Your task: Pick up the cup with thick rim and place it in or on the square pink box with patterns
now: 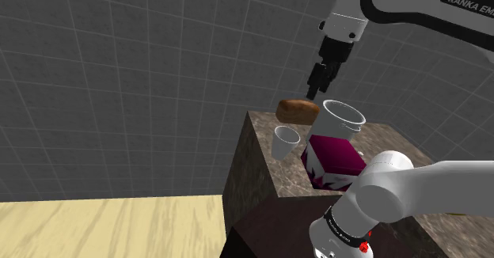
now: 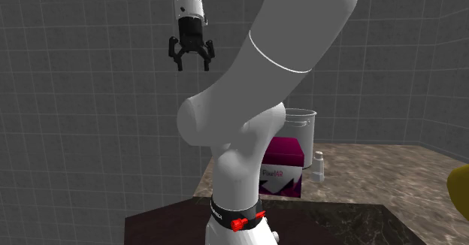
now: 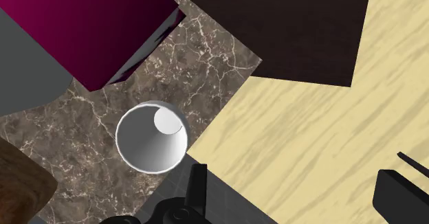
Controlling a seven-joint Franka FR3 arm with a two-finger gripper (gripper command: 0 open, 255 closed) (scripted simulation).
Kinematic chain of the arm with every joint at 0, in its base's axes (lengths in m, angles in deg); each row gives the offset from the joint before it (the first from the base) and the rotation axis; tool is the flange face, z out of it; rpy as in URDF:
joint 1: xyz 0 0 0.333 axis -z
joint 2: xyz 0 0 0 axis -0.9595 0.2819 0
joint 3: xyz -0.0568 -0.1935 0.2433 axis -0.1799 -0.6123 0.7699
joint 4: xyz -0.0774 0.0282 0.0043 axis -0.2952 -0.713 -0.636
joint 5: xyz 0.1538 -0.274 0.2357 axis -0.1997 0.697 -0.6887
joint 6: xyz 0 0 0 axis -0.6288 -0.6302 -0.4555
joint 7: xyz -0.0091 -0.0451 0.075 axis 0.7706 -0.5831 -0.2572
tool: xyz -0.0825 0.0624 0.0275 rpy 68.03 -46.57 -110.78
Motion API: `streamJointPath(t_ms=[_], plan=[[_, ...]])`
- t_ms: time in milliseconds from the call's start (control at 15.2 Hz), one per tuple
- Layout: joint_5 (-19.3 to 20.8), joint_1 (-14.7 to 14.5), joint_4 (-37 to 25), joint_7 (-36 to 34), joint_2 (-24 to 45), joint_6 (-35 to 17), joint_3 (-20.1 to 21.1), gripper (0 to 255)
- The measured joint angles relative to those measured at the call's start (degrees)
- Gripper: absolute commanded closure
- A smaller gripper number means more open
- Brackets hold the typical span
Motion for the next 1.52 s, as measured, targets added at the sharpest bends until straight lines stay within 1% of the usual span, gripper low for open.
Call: streamJointPath(t_ms=[132,330,594,858,1254,1518], plan=[[0.2,0.1,1.0,0.1,-0.1,-0.9,-0.2,0],[1.2,0.6,5.0,0.9,0.3,-5.4,-1.1,0],[2.2,1.1,11.2,1.1,1.7,-13.2,-1.7,0],[3.9,2.3,16.6,1.9,5.4,-22.6,-3.1,0],[6.4,4.0,22.3,2.6,13.0,-36.2,-5.1,0],[8.0,5.2,23.2,2.6,21.6,-46.1,-6.3,0]])
